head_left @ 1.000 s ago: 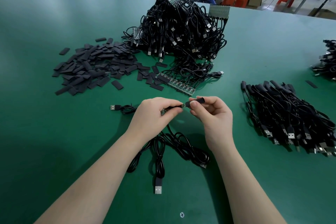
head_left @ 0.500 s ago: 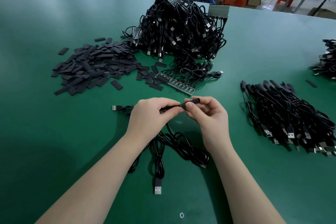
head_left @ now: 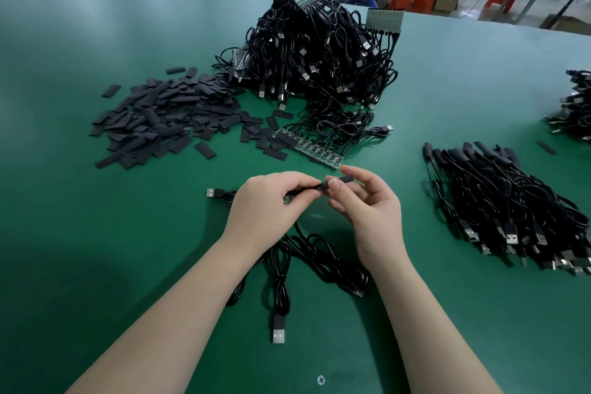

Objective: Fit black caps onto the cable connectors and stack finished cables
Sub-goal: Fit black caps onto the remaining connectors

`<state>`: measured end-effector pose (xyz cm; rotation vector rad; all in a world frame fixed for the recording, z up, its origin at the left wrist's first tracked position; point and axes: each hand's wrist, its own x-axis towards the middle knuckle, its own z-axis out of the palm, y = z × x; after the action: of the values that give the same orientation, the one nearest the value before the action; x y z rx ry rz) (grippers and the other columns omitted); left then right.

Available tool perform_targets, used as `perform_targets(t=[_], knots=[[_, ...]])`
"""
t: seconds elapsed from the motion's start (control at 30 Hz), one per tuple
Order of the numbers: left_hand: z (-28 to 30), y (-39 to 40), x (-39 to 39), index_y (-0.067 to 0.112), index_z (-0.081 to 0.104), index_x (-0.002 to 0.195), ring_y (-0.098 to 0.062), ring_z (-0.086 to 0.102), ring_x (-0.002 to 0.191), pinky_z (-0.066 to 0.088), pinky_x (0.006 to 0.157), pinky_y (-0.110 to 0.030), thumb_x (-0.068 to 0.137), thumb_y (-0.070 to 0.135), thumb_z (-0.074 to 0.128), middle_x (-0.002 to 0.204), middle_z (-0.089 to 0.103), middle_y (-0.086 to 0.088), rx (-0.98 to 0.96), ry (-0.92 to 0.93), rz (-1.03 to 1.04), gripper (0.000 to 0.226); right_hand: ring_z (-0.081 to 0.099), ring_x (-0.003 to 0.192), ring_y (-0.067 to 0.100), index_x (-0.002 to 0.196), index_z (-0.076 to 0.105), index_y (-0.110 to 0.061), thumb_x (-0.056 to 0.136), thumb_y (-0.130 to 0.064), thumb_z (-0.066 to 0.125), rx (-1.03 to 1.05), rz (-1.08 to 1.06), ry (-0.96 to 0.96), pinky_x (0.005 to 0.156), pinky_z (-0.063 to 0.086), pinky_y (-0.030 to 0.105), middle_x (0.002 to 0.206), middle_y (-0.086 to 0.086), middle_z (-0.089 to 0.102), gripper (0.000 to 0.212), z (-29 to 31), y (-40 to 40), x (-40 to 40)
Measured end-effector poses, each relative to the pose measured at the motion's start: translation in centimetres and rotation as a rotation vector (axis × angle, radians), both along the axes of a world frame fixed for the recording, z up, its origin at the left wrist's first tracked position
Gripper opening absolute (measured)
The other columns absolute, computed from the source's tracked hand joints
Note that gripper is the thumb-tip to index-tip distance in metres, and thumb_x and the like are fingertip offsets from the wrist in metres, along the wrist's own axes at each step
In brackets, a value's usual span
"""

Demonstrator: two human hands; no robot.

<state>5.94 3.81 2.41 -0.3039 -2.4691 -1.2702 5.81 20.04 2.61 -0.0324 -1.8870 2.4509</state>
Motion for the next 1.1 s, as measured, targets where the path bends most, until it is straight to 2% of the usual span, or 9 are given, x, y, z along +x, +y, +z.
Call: perform_targets(t=[0.1, 0.3, 0.6, 0.67, 0.8, 0.97, 1.1], knots=[[0.0, 0.1, 0.0, 0.029, 0.077, 0.101, -0.002, 0.067, 0.086, 0.054, 0.074, -0.030, 0.085, 0.031, 0.071, 0.092, 0.074, 0.016, -0.049, 0.081, 0.007, 0.017, 0.071, 0.077, 0.017, 0.083, 0.077, -0.029, 0.081, -0.011, 0.078, 0.018, -0.043, -0.006, 0.074, 0.057, 0.025, 0.078, 0.002, 0.074, 0.018, -0.1, 0.0, 0.0], [0.0, 0.0, 0.0, 0.021, 0.078, 0.099, -0.004, 0.068, 0.085, 0.054, 0.077, -0.033, 0.086, 0.024, 0.069, 0.093, 0.075, 0.012, -0.106, 0.209, -0.001, 0.016, 0.071, 0.072, 0.012, 0.079, 0.076, -0.024, 0.080, -0.008, 0.078, 0.001, -0.075, 0.001, 0.074, 0.058, 0.024, 0.077, 0.002, 0.075, 0.017, 0.0, -0.5, 0.4], [0.2, 0.0, 0.2, 0.020, 0.077, 0.102, -0.003, 0.065, 0.089, 0.051, 0.078, -0.030, 0.083, 0.021, 0.073, 0.094, 0.075, 0.009, -0.035, 0.245, -0.047, 0.019, 0.066, 0.066, 0.009, 0.081, 0.074, -0.024, 0.081, -0.005, 0.077, 0.059, -0.033, 0.023, 0.072, 0.057, 0.022, 0.068, -0.002, 0.069, 0.019, 0.1, -0.4, 0.4], [0.4, 0.1, 0.2, 0.023, 0.077, 0.104, 0.001, 0.064, 0.087, 0.050, 0.078, -0.025, 0.082, 0.022, 0.072, 0.095, 0.075, 0.012, -0.021, 0.228, -0.058, 0.022, 0.066, 0.067, 0.011, 0.087, 0.073, -0.023, 0.081, -0.007, 0.077, 0.035, -0.038, 0.024, 0.073, 0.057, 0.023, 0.066, -0.001, 0.066, 0.018, 0.2, -0.5, 0.5], [0.6, 0.4, 0.2, 0.025, 0.076, 0.104, 0.008, 0.061, 0.083, 0.048, 0.075, -0.016, 0.082, 0.023, 0.072, 0.093, 0.075, 0.015, -0.014, 0.198, -0.072, 0.023, 0.070, 0.073, 0.010, 0.104, 0.070, -0.024, 0.084, -0.007, 0.075, 0.035, -0.055, 0.063, 0.075, 0.055, 0.020, 0.076, 0.002, 0.075, 0.027, 0.5, -0.6, 0.7], [0.4, 0.3, 0.6, 0.028, 0.077, 0.103, -0.001, 0.066, 0.085, 0.050, 0.076, -0.020, 0.083, 0.023, 0.070, 0.093, 0.075, 0.016, 0.054, 0.134, -0.008, 0.021, 0.072, 0.091, 0.005, 0.120, 0.059, -0.046, 0.093, -0.015, 0.068, 0.312, -0.036, 0.136, 0.090, 0.055, 0.027, 0.089, -0.009, 0.078, 0.042, 0.4, -1.1, 1.2], [0.4, 0.2, 0.4, 0.023, 0.077, 0.104, -0.002, 0.067, 0.087, 0.052, 0.078, -0.024, 0.083, 0.014, 0.070, 0.093, 0.075, 0.011, 0.027, 0.140, 0.041, 0.024, 0.069, 0.092, 0.000, 0.127, 0.051, -0.050, 0.093, -0.019, 0.067, 0.318, 0.007, 0.163, 0.083, 0.049, 0.012, 0.097, -0.010, 0.077, 0.049, 0.4, -1.1, 1.3]])
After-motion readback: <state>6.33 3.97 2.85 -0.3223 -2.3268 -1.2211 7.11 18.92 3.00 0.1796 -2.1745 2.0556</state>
